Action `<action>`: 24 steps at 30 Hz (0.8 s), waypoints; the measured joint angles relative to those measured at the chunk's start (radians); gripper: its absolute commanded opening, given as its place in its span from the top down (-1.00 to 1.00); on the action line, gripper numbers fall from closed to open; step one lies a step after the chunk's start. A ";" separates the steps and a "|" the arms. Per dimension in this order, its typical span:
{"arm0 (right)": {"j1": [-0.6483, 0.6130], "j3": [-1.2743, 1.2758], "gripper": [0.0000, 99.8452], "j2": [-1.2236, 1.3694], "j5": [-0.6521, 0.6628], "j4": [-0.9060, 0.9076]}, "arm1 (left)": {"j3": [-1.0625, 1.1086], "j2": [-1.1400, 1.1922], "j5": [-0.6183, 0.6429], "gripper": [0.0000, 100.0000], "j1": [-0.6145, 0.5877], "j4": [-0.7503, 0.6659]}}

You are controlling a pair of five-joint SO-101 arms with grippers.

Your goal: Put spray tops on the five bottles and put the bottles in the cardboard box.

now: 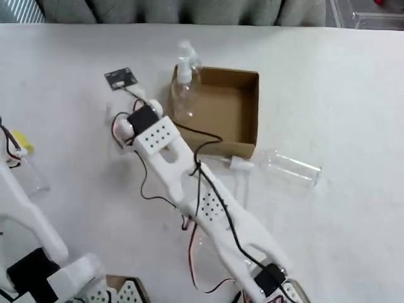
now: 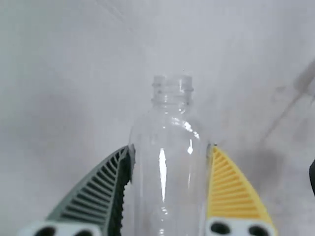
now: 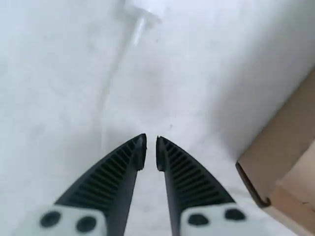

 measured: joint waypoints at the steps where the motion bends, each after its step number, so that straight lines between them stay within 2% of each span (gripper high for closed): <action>1: -0.009 0.000 0.97 0.000 0.000 0.000 | 0.000 0.000 -0.003 0.96 0.011 0.009; 15: -0.038 0.000 0.95 0.020 0.000 -0.043 | 0.000 0.000 0.057 0.96 0.170 0.023; 21: -0.035 0.000 0.72 0.002 -0.002 -0.124 | 0.000 0.000 0.097 0.96 0.226 0.023; 24: -0.026 0.000 0.62 -0.002 -0.061 -0.170 | 0.000 0.000 0.101 0.96 0.232 0.023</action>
